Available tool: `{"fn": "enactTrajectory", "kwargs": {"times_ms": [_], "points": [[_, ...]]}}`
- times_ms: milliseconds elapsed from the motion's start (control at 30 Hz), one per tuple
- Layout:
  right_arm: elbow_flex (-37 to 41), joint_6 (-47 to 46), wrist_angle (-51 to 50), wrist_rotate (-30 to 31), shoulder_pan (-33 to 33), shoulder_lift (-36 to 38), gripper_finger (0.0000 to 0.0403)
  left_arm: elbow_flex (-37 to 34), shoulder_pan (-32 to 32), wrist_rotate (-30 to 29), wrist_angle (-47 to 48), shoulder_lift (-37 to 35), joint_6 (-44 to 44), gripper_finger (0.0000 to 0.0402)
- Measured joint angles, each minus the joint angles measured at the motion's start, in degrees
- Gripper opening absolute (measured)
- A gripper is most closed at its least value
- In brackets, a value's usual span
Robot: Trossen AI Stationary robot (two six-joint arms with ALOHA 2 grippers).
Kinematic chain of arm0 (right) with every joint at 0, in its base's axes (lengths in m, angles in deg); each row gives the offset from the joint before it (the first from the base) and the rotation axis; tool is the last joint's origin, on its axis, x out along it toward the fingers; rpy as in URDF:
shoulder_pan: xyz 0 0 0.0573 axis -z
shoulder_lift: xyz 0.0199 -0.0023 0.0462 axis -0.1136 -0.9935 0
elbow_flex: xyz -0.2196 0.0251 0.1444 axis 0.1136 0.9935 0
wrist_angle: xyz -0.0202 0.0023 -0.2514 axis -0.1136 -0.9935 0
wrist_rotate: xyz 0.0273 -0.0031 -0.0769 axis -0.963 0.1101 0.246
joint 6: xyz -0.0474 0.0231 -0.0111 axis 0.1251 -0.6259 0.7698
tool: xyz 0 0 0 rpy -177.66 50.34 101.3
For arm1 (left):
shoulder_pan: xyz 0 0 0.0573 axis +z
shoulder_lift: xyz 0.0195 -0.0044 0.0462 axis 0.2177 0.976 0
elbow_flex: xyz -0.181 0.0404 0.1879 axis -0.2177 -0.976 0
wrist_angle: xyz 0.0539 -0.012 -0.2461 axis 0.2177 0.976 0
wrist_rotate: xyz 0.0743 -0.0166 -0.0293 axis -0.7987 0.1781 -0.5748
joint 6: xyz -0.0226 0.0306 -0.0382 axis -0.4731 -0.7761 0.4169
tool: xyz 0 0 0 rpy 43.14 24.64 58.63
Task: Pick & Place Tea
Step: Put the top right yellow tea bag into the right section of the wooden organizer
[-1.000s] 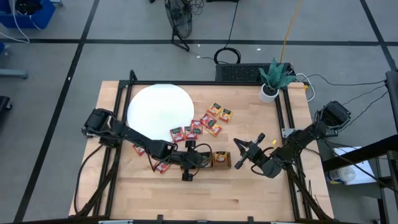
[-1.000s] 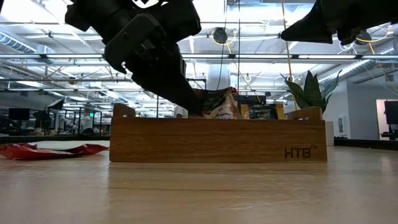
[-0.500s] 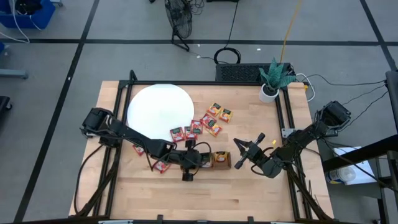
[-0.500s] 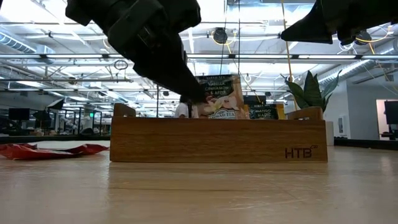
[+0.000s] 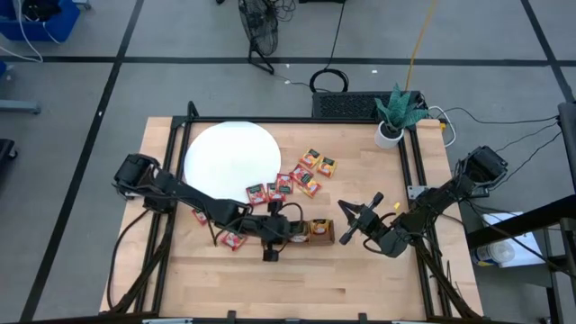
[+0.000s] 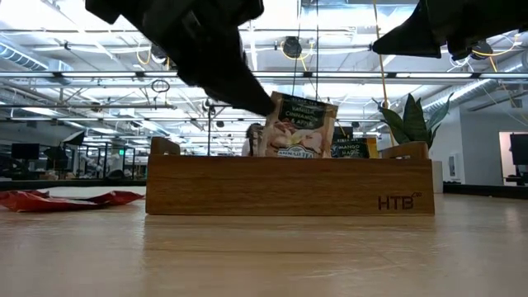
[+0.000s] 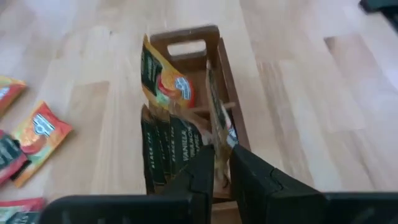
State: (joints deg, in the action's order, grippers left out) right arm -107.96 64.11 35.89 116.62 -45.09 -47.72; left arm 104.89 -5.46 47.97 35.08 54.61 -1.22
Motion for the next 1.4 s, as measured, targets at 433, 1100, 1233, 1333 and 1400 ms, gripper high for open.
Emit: {"fn": "enactTrajectory", "kwargs": {"times_ms": [433, 1100, 1233, 1333, 1400], "points": [[0.02, 0.01, -2.18, -0.26, 0.81, 0.0, 0.0001, -0.1, 0.46, -0.84, 8.9, -16.02, -8.22, 0.0058], [-13.03, -2.95, -49.25, -68.89, 51.62, -4.69, 0.0241, -15.64, 22.44, -0.59, 3.96, -33.5, -8.46, 0.0172], [-16.25, 3.35, -51.6, -68.67, 52.27, -9.61, 0.0234, -20.96, 24.43, -0.59, -5.31, -33.5, -9.11, 0.0191], [-18.57, 6.53, -54.59, -67.28, 53.32, -13.41, 0.0226, -23.14, 25.55, -0.57, -8.41, -33.48, -9.19, 0.0201], [-20.23, 7.72, -56.4, -67.51, 54.67, -15.98, 0.022, -23.32, 25.99, -0.52, -8.58, -33.48, -9.34, 0.0206]]}}
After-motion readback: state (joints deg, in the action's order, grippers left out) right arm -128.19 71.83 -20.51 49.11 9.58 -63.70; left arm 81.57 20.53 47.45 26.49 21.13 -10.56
